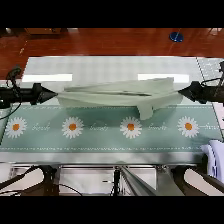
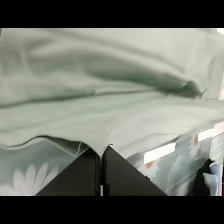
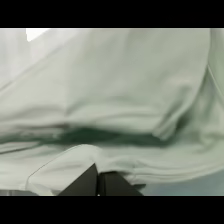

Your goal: Fold the shirts.

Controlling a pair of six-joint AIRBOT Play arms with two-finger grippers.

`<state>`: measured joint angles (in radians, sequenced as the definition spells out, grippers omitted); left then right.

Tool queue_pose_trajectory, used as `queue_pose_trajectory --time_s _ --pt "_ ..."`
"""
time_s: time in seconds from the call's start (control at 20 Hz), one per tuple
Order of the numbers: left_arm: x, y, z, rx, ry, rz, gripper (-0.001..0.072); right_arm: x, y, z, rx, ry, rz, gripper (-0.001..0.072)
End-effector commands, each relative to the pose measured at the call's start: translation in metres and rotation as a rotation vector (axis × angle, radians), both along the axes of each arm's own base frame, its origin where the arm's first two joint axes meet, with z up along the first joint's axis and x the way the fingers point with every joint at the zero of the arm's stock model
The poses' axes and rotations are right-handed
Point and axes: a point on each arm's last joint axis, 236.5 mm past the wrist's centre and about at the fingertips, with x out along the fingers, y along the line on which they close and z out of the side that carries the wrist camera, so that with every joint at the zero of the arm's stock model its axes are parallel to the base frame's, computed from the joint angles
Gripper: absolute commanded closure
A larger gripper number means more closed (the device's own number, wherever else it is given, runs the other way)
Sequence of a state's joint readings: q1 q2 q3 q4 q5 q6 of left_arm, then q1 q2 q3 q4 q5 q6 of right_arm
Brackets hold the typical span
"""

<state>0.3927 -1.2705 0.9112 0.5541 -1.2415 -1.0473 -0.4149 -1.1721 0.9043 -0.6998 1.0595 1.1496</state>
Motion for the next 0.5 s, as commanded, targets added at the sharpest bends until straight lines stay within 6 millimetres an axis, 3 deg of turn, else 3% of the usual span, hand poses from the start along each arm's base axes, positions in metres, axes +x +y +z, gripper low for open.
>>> queue_pose_trajectory --time_s 0.0,0.2,0.45 --pt "0.037 -0.001 0.010 -0.034 -0.031 0.030 0.0680 0.044 0.007 0.005 -0.002 -0.050 -0.015 0.0683" --pt "0.072 -0.002 -0.014 -0.065 0.034 0.023 0.0680 0.098 -0.002 0.006 -0.011 -0.093 -0.112 0.0682" --pt "0.097 0.005 -0.039 -0.089 0.088 0.038 0.0680 0.124 -0.019 -0.019 0.000 -0.064 -0.195 0.0683"
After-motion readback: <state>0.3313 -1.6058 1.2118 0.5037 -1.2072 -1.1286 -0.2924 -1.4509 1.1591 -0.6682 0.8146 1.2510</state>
